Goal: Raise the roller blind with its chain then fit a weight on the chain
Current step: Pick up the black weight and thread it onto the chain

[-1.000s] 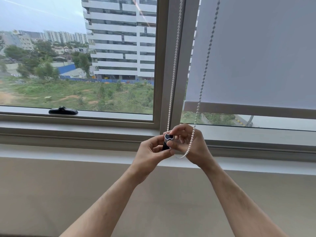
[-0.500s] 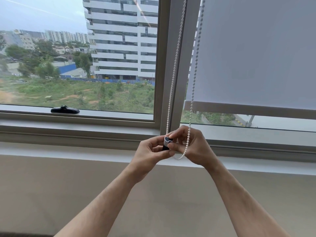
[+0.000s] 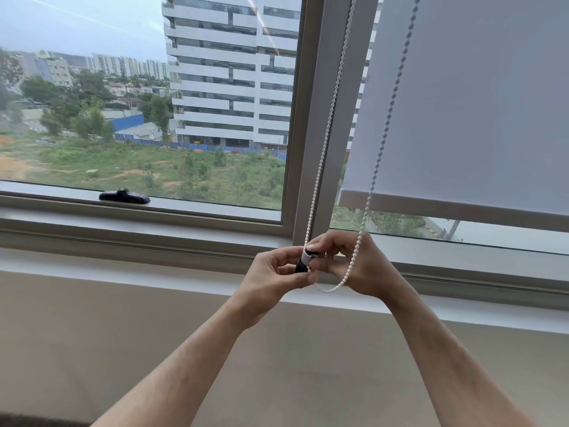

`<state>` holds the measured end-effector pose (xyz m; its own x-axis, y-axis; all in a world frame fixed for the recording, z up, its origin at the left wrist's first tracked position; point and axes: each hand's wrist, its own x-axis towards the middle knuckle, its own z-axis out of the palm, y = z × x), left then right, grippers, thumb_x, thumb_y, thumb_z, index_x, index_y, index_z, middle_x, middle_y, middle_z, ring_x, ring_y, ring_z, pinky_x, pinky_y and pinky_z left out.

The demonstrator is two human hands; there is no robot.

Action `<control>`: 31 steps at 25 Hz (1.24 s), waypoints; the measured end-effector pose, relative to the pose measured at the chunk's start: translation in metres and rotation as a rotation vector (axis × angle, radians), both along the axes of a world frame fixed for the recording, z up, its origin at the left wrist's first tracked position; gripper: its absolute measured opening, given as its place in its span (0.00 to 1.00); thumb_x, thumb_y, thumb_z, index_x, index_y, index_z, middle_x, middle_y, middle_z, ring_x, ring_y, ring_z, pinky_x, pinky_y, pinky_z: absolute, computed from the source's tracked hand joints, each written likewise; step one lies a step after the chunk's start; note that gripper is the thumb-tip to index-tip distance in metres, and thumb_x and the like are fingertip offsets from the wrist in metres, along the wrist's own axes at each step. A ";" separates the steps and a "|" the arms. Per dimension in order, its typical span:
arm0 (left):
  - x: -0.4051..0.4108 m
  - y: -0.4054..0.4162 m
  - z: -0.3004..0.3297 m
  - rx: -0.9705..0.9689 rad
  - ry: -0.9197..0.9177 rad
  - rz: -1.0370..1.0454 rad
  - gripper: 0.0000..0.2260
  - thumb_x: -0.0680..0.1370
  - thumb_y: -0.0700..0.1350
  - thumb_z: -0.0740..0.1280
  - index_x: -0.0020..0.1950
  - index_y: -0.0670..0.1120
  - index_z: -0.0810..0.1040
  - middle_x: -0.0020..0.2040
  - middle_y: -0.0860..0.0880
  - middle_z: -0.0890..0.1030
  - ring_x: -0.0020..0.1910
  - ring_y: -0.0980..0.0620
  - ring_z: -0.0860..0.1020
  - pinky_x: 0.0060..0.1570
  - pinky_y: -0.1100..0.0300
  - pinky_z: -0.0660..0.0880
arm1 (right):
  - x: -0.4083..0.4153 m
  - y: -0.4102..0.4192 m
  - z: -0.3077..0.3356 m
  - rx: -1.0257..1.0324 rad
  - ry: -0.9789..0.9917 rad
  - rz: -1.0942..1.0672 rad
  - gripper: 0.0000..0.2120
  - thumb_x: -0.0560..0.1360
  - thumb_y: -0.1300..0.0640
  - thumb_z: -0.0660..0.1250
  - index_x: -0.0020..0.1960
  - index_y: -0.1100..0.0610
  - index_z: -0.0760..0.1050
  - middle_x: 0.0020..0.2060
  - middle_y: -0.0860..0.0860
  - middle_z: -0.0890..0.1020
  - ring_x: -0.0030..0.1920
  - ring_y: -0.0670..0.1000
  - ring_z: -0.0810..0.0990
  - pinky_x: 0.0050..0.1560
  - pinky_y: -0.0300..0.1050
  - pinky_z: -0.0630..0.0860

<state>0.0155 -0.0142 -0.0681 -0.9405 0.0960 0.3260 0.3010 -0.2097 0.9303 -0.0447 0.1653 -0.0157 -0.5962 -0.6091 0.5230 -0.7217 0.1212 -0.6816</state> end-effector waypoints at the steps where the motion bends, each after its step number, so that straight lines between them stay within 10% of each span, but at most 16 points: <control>1: 0.000 -0.001 0.001 -0.002 0.000 -0.003 0.17 0.72 0.32 0.74 0.59 0.45 0.83 0.48 0.47 0.86 0.47 0.52 0.83 0.50 0.63 0.76 | 0.000 0.000 0.000 0.008 0.003 -0.004 0.09 0.68 0.60 0.76 0.44 0.48 0.83 0.42 0.45 0.87 0.42 0.43 0.85 0.47 0.36 0.79; 27: 0.012 -0.004 0.009 -0.069 -0.048 0.034 0.13 0.72 0.34 0.75 0.53 0.47 0.85 0.43 0.49 0.85 0.39 0.52 0.80 0.47 0.57 0.80 | 0.008 -0.005 0.001 0.052 0.142 -0.018 0.04 0.70 0.68 0.76 0.44 0.65 0.83 0.45 0.56 0.87 0.42 0.39 0.84 0.46 0.31 0.76; 31: 0.015 -0.005 0.010 -0.083 -0.061 0.006 0.13 0.70 0.36 0.76 0.53 0.47 0.85 0.45 0.45 0.84 0.40 0.49 0.80 0.46 0.57 0.79 | 0.011 -0.004 0.002 0.028 0.056 -0.018 0.09 0.69 0.67 0.77 0.44 0.55 0.84 0.45 0.52 0.87 0.46 0.42 0.86 0.50 0.35 0.79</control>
